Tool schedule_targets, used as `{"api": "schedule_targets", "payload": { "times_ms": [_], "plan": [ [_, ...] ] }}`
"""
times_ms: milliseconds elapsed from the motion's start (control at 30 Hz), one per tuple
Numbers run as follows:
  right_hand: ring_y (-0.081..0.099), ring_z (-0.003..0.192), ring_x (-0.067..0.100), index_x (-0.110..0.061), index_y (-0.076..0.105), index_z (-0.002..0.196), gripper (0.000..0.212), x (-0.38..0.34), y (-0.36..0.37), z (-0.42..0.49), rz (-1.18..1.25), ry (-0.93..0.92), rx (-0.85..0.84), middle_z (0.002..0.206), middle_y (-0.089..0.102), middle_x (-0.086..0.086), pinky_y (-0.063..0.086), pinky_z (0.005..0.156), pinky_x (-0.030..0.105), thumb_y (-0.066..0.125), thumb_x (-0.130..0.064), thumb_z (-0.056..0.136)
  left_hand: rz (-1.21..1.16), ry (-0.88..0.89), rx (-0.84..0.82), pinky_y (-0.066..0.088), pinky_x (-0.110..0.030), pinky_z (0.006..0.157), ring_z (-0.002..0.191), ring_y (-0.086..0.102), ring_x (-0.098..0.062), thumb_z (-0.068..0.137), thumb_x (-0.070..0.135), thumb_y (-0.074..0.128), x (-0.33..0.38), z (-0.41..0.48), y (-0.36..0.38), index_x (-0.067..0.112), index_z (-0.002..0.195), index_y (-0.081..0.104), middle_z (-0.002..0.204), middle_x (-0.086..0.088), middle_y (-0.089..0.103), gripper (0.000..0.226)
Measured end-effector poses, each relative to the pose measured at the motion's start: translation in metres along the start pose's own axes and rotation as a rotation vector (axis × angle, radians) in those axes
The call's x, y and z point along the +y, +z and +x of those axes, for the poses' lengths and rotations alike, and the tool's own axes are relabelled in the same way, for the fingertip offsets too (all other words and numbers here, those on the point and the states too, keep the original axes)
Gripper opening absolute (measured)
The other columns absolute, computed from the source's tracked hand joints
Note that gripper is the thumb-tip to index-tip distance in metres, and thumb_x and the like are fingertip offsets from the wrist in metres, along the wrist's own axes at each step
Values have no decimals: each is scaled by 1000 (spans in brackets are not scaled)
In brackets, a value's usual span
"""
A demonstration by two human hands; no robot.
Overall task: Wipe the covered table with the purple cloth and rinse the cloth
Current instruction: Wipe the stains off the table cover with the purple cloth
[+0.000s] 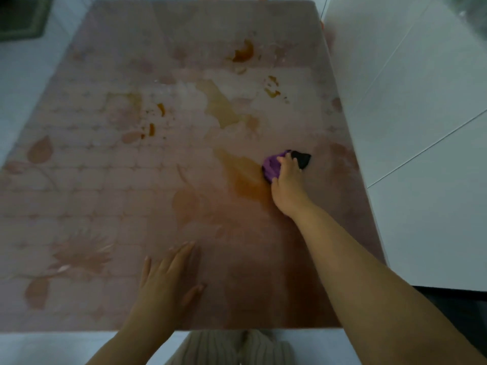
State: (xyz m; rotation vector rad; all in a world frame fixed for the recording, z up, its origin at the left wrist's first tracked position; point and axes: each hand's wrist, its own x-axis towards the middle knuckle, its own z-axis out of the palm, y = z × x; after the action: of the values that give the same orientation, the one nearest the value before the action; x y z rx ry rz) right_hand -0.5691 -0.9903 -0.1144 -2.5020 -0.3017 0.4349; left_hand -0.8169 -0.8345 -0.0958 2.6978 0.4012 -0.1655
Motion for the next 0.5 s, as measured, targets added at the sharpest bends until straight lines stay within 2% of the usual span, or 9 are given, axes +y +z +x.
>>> {"api": "schedule_targets", "payload": {
  "times_ms": [133, 200, 267, 300, 400, 500],
  "plan": [
    [11, 143, 30, -7, 37, 139, 43, -35, 37, -12, -28, -241, -74, 154, 18, 13, 10, 115, 34, 39, -6, 97, -19, -3, 39, 39, -65, 83, 102, 52, -17, 65, 50, 43, -17, 15, -14, 22, 124, 40, 113, -9, 64, 65],
    [19, 141, 33, -9, 42, 138, 41, -41, 52, -35, -119, -379, -91, 151, 28, 13, 16, 114, 39, 36, -17, 98, -47, -16, 41, 38, -65, 86, 104, 45, -15, 65, 51, 44, -22, 21, -20, 24, 125, 39, 115, -9, 63, 66],
    [21, 141, 30, -19, 39, 140, 45, -34, 58, -63, -296, -469, -130, 152, 28, 7, 13, 113, 44, 29, -30, 97, -62, -26, 21, 36, -65, 90, 107, 52, -20, 65, 53, 43, -26, 25, -21, 27, 126, 38, 118, -6, 62, 66],
    [23, 140, 29, -24, 36, 141, 46, -25, 57, -76, -401, -484, -135, 152, 29, 4, 10, 111, 46, 26, -33, 96, -74, -31, 4, 34, -64, 92, 108, 56, -23, 65, 53, 43, -27, 27, -22, 29, 127, 37, 120, -5, 61, 66],
    [36, 134, 29, -30, 35, 138, 49, 12, 42, -99, -590, -521, -74, 146, 40, 2, 19, 112, 48, 34, -28, 88, -113, -34, -24, 29, -61, 98, 111, 57, -26, 66, 55, 41, -29, 30, -22, 34, 128, 33, 124, -1, 58, 66],
    [34, 133, 32, -30, 34, 137, 51, 41, 17, -87, -652, -472, -47, 144, 43, 4, 14, 109, 46, 38, -25, 86, -136, -41, -10, 31, -63, 96, 109, 58, -27, 66, 53, 42, -31, 31, -23, 32, 128, 34, 123, -3, 58, 66]
  ]
}}
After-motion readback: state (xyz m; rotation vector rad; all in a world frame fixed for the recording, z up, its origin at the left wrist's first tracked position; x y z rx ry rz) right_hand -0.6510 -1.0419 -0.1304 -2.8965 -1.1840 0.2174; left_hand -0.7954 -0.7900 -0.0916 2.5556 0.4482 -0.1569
